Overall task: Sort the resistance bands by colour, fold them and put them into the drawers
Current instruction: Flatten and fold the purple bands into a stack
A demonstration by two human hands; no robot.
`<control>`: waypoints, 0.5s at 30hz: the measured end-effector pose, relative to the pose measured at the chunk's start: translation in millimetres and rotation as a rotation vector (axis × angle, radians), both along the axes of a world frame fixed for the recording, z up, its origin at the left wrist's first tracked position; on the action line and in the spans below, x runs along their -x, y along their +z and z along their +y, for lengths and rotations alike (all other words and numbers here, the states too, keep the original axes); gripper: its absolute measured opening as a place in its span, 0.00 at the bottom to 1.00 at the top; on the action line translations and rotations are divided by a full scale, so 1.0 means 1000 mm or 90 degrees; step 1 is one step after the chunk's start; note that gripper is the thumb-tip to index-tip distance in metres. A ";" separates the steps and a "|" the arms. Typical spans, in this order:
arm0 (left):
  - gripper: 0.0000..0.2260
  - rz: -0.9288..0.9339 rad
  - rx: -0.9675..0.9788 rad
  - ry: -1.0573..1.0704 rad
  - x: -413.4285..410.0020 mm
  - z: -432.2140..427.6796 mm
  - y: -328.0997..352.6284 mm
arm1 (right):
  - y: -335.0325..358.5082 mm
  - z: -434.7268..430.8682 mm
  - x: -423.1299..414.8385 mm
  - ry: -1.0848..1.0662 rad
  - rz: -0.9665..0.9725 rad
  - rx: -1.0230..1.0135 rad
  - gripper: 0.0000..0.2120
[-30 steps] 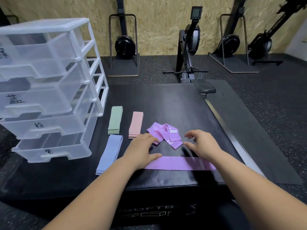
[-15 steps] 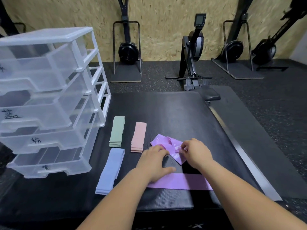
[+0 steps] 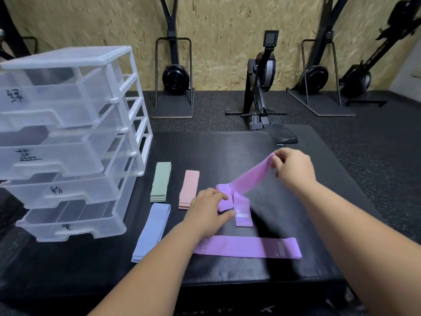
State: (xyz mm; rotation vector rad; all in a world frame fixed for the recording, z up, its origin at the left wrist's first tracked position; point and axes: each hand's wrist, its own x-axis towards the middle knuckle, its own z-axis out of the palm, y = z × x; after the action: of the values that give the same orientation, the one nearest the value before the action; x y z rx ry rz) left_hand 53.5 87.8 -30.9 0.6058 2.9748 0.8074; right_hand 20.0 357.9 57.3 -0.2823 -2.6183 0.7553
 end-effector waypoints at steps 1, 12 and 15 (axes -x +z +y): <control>0.24 0.005 -0.004 0.004 0.000 0.000 0.003 | 0.009 0.001 -0.001 0.005 0.019 0.011 0.06; 0.18 -0.012 -0.148 0.049 -0.010 0.006 0.036 | 0.045 -0.019 -0.044 0.134 0.086 0.077 0.01; 0.18 -0.037 -0.246 0.058 -0.013 0.014 0.055 | 0.049 -0.025 -0.047 0.149 0.091 0.088 0.07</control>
State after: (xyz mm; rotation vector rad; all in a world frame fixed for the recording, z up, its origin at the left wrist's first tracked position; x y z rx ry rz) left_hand 66.8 101.3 24.3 0.4422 2.8254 1.3982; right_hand 66.7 332.4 105.9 0.0409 -2.4938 0.9989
